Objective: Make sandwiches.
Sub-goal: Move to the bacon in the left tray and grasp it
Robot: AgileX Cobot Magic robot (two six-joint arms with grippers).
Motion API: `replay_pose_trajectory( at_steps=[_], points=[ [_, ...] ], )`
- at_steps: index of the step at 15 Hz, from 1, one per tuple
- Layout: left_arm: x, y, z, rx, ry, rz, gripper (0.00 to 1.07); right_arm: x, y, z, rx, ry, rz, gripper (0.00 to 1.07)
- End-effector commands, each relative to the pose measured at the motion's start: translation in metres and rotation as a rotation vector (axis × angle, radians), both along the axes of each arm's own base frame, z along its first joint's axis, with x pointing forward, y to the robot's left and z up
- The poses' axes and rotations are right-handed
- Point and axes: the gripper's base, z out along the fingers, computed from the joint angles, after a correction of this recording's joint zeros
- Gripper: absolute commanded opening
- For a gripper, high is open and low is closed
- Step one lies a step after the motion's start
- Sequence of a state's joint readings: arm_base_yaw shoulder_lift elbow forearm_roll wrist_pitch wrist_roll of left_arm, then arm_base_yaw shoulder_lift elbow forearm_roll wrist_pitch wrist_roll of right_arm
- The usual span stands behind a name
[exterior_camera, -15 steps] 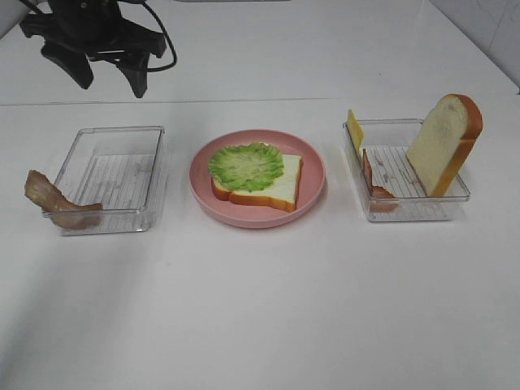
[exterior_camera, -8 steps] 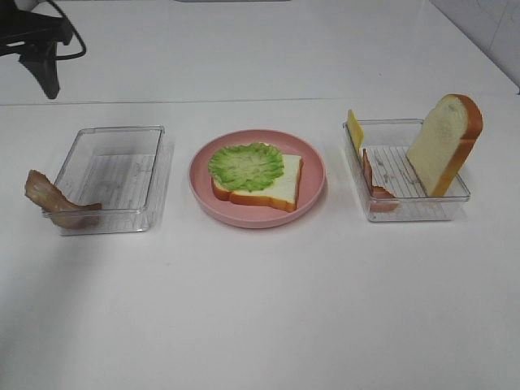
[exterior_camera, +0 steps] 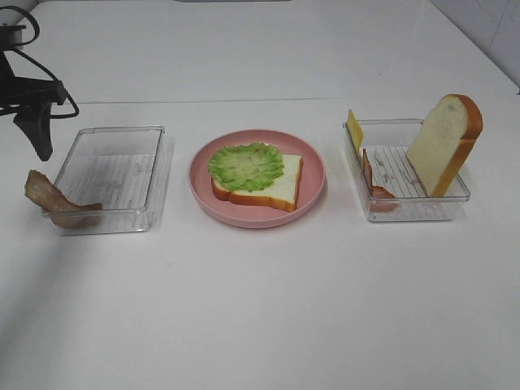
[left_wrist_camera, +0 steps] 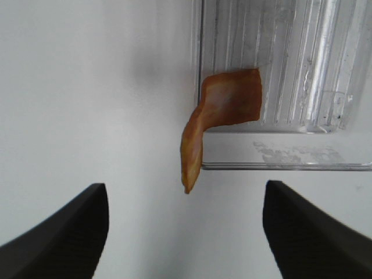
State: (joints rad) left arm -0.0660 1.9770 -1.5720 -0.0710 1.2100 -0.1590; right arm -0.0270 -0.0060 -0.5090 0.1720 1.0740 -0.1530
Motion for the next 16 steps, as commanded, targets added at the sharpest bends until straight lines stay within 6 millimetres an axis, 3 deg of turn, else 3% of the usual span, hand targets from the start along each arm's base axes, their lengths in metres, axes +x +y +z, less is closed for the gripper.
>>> replay_pose_trajectory(
  at_steps=[1,5,9,12,16],
  points=[
    [0.005,-0.003,-0.025,-0.022,0.052,0.016,0.7,0.0,0.0,0.0,-0.005,-0.012,-0.003,0.83],
    [0.012,-0.006,-0.053,-0.039,0.09,0.024,0.6,0.0,0.0,0.0,-0.005,-0.012,-0.003,0.83],
    [0.016,-0.006,-0.055,-0.045,0.043,0.031,0.55,0.0,0.0,0.0,-0.005,-0.012,-0.003,0.83],
    [0.017,-0.007,-0.057,-0.051,0.04,0.033,0.44,0.0,0.0,0.0,-0.005,-0.012,-0.003,0.83],
    [0.017,-0.007,-0.067,-0.056,0.078,0.015,0.43,0.0,0.0,0.0,-0.005,-0.012,-0.003,0.83]
  ],
)
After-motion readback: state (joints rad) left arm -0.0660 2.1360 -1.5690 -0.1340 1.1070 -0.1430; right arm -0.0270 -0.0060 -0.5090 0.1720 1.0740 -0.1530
